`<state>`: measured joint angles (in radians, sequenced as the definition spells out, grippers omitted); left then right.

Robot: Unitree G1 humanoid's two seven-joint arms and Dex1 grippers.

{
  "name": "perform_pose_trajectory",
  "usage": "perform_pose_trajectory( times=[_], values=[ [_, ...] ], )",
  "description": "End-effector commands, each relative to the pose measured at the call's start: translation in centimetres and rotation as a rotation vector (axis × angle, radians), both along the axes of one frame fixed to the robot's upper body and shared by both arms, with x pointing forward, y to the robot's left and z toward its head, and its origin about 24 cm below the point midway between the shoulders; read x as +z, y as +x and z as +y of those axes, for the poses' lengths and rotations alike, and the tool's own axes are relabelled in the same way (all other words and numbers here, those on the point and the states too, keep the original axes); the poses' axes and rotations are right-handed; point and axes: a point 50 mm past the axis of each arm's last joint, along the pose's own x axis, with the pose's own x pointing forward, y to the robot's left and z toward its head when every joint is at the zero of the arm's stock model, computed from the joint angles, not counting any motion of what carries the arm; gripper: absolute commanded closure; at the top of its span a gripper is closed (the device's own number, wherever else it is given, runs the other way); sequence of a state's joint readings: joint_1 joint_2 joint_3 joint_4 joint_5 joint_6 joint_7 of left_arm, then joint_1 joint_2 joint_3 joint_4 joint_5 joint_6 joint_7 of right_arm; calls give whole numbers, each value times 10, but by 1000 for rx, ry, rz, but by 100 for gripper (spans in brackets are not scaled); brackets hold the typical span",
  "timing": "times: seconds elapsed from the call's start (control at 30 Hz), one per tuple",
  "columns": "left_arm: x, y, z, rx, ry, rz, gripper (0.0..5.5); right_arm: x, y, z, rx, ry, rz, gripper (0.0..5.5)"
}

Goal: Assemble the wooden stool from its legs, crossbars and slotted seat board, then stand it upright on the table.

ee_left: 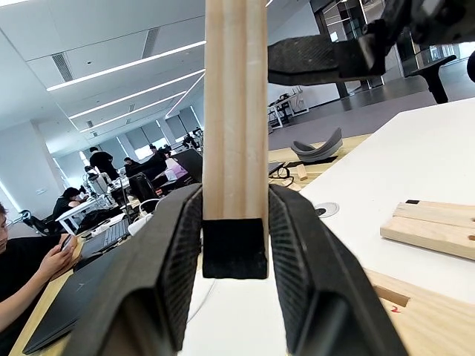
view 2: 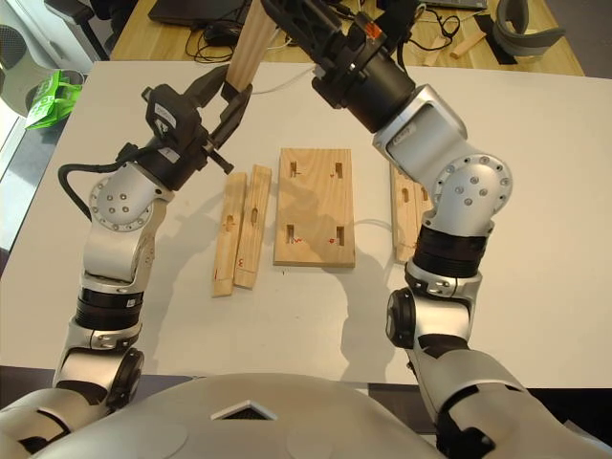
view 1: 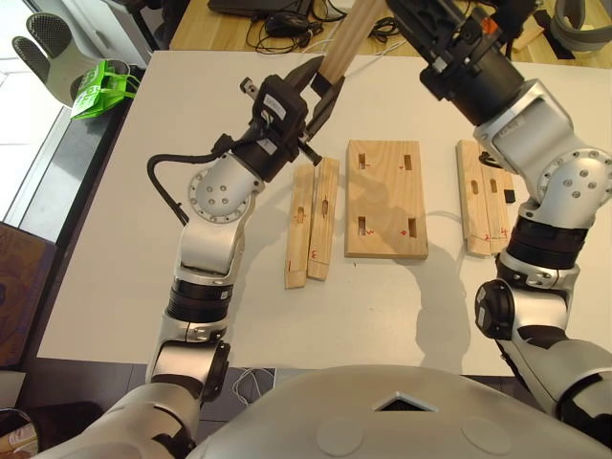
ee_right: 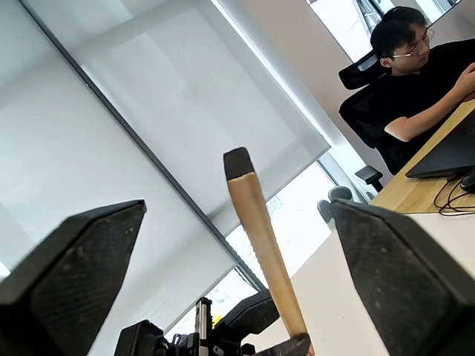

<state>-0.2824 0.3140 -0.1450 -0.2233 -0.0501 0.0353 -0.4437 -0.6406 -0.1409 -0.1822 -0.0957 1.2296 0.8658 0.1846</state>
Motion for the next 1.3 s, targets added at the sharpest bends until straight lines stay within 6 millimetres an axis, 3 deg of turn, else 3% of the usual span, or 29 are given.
perform_pose_trajectory(
  times=[0.03,0.73,0.93,1.0,1.3],
  values=[
    [4,-3,-2,-38,26,-26,421,3,11,1,-41,-26,-22,122],
    [4,-2,-3,-42,32,-21,421,0,8,11,-71,-25,-59,490],
    [6,0,-3,-20,25,-39,421,3,6,11,-82,38,-59,508],
    [8,1,-3,-10,25,-55,370,5,6,8,-123,72,-58,511],
    [-2,11,17,149,158,-99,237,8,16,-49,-543,146,-41,511]
  ],
)
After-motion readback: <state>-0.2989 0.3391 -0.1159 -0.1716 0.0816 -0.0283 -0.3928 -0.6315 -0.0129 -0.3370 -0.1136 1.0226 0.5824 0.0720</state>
